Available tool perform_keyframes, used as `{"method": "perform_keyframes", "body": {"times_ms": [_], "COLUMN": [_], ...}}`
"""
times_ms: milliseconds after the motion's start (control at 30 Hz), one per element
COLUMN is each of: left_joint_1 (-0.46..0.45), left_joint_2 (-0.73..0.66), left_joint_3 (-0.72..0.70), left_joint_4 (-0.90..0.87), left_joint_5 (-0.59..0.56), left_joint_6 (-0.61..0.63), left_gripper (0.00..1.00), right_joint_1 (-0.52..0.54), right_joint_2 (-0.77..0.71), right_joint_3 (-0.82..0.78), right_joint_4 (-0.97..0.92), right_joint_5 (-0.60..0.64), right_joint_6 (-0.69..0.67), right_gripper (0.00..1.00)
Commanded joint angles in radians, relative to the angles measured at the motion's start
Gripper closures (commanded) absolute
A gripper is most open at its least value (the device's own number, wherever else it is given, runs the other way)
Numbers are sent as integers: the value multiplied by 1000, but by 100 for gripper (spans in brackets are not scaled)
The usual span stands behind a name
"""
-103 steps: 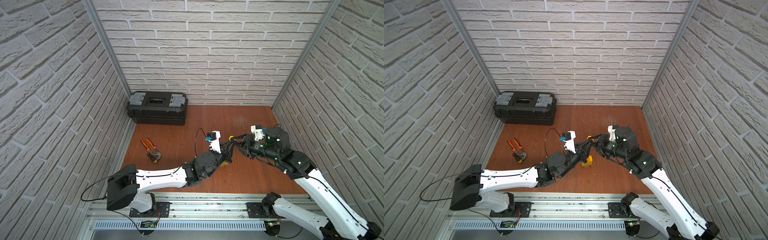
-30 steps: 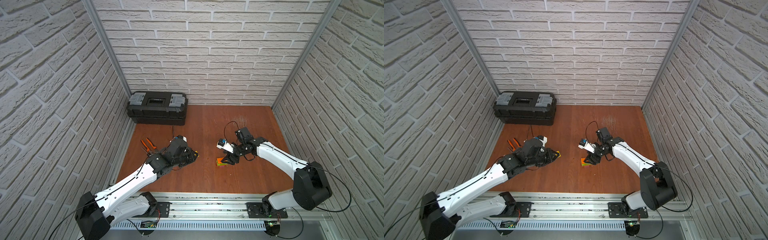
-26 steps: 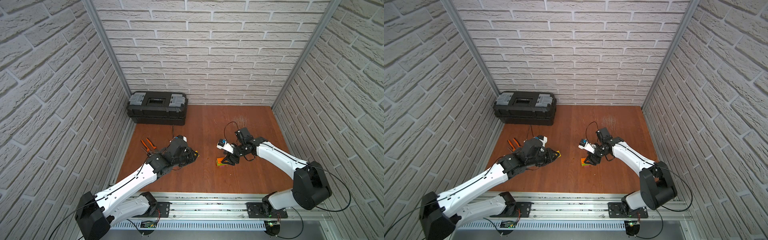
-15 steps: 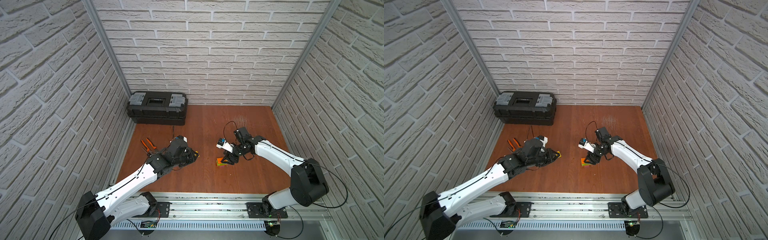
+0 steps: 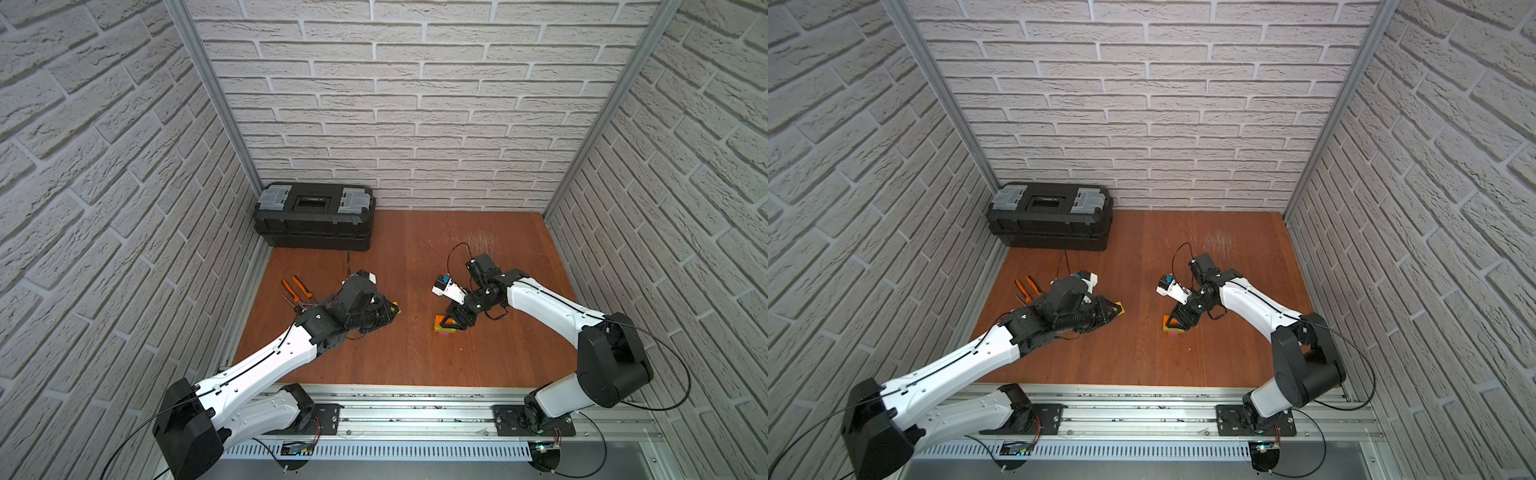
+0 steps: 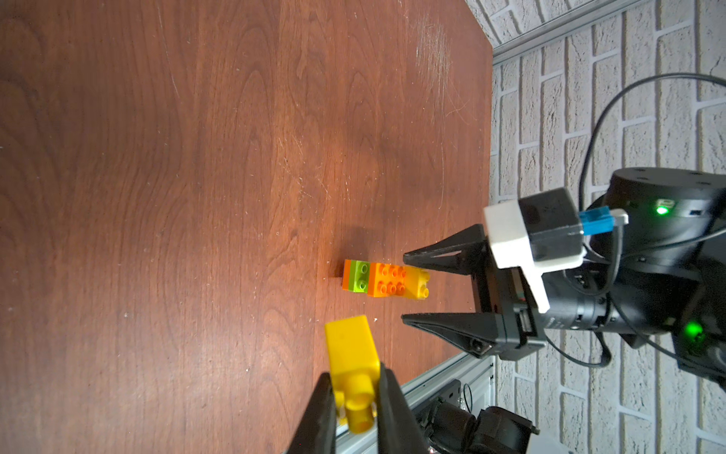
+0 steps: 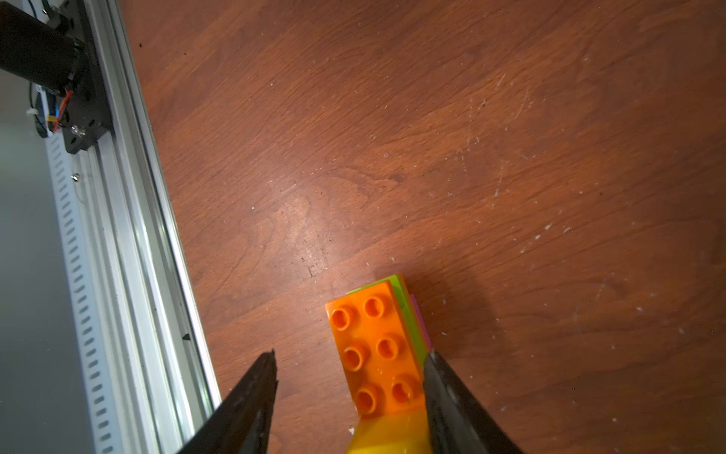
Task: Assemble a carrot with lego
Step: Adjust the lego brick at the center of the board.
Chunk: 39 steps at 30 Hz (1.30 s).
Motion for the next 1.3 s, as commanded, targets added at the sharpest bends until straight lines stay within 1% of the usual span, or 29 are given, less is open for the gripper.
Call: {"method": "perform_keyframes", "body": {"times_ms": [0, 100, 200, 400, 533, 633, 733, 1067, 1267], "left_joint_1": [10, 11, 13, 43, 78, 100, 113, 121, 122], "left_joint_2": [9, 10, 11, 31, 52, 72, 90, 166, 173], "left_joint_3": [-8, -8, -7, 4, 22, 45, 66, 86, 91], "left_joint_4": [47, 49, 45, 34, 24, -2, -18, -5, -2], "left_joint_5": [10, 12, 12, 51, 105, 140, 166, 228, 231], "left_joint_6": [18, 21, 27, 55, 83, 116, 142, 172, 173], "left_gripper": [100, 100, 100, 100, 100, 100, 100, 100, 100], "right_joint_1": [3, 4, 4, 4, 4, 7, 20, 68, 83], "right_joint_2": [34, 35, -4, -179, -235, -228, -242, -371, -394], "right_joint_3": [15, -13, -44, -133, -201, -235, -277, -412, -483], "right_joint_4": [-24, 6, 56, 246, 338, 355, 402, 573, 634], "right_joint_5": [-53, -59, -43, 67, 134, 129, 121, 167, 183], "right_joint_6": [83, 120, 159, 271, 297, 307, 358, 540, 543], "right_gripper": [43, 44, 45, 44, 43, 44, 45, 45, 44]}}
